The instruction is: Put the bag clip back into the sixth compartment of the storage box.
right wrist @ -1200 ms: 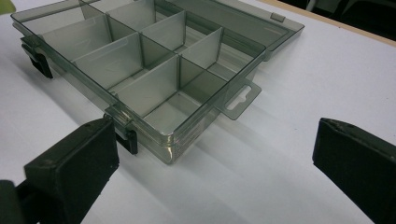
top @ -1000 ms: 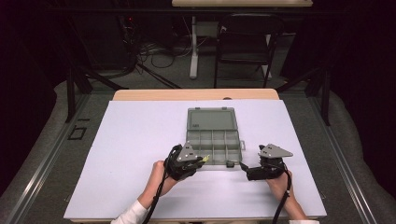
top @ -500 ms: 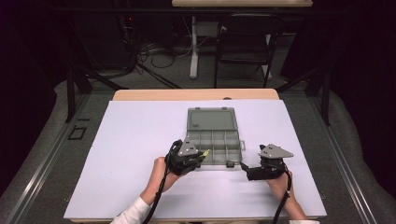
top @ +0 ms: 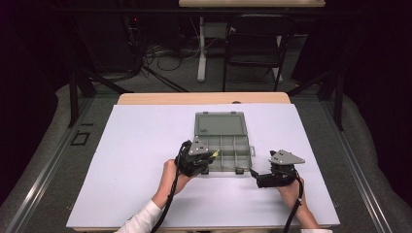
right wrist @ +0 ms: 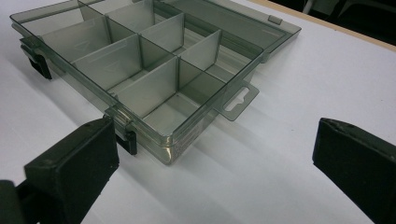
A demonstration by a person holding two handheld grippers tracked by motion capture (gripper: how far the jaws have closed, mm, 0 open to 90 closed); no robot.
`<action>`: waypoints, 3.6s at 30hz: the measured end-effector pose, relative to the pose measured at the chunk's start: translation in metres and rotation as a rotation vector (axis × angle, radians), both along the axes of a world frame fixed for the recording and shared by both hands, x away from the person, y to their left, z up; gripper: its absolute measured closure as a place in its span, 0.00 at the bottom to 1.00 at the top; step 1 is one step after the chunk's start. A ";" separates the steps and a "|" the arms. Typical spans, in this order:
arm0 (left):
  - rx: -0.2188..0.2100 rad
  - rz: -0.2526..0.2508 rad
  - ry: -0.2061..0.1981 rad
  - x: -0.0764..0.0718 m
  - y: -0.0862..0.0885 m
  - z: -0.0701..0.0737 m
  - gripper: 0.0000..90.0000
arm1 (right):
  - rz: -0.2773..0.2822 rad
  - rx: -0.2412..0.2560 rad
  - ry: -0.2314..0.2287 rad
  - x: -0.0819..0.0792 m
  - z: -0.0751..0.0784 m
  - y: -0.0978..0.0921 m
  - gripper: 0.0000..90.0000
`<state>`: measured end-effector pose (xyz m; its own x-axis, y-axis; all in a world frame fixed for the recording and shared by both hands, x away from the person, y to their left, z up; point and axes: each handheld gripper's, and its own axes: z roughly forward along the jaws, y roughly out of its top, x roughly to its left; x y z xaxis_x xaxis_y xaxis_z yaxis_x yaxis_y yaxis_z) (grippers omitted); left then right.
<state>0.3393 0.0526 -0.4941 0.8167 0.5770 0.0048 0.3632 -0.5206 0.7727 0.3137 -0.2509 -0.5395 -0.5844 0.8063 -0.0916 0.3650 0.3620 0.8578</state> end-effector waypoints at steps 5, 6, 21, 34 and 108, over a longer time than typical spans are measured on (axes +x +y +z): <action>-0.008 0.017 0.007 0.004 -0.002 -0.002 0.89 | 0.000 0.001 -0.005 0.000 0.000 0.000 0.00; -0.010 0.022 0.010 0.005 -0.003 -0.002 0.89 | -0.001 0.000 -0.005 0.000 0.000 0.000 0.00; -0.010 0.071 0.041 0.015 -0.008 -0.008 0.89 | 0.003 -0.004 -0.002 0.000 0.000 0.000 0.00; -0.006 0.079 0.065 0.021 -0.012 -0.014 0.89 | 0.005 -0.004 -0.001 0.000 0.000 0.000 0.00; 0.002 0.077 0.056 0.019 0.013 -0.018 0.00 | 0.013 -0.017 -0.003 -0.001 0.000 0.001 0.00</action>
